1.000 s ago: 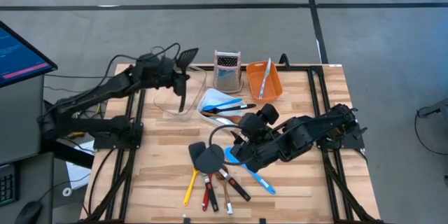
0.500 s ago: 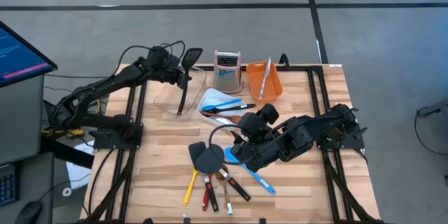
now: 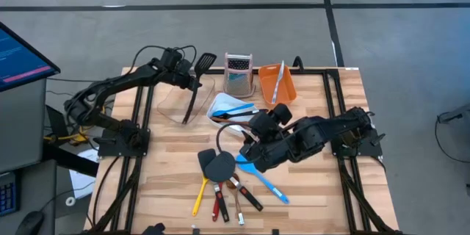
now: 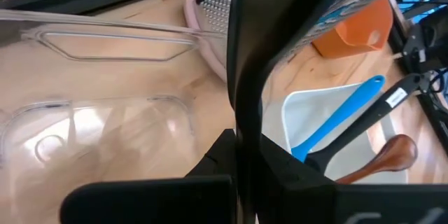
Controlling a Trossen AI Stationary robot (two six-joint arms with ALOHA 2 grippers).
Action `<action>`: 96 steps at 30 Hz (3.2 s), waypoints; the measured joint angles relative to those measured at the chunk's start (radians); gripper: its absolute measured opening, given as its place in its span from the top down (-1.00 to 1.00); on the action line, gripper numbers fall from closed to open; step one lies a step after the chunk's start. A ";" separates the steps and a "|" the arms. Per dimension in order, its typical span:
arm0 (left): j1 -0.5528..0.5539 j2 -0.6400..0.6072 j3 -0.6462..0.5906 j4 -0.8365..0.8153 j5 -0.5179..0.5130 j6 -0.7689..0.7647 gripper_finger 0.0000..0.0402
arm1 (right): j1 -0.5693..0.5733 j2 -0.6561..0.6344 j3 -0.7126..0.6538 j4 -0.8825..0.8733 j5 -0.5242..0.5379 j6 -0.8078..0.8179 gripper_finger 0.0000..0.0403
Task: Pick & Place Kitchen Items
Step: Put the black slotted spatula into the transparent bin, then put the black turner spatula into the transparent bin
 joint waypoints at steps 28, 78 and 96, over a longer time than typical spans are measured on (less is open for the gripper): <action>-0.002 0.017 0.000 0.008 -0.212 0.001 0.35 | -0.010 0.000 0.000 -0.018 -0.002 0.003 -0.39; -0.729 -0.741 0.000 0.003 -0.080 -0.052 0.99 | -0.004 0.000 0.000 0.102 -0.296 -0.063 -0.39; -1.000 -0.741 0.000 0.004 -0.177 -0.034 0.99 | 0.064 0.043 0.002 0.287 -0.335 -0.015 -0.16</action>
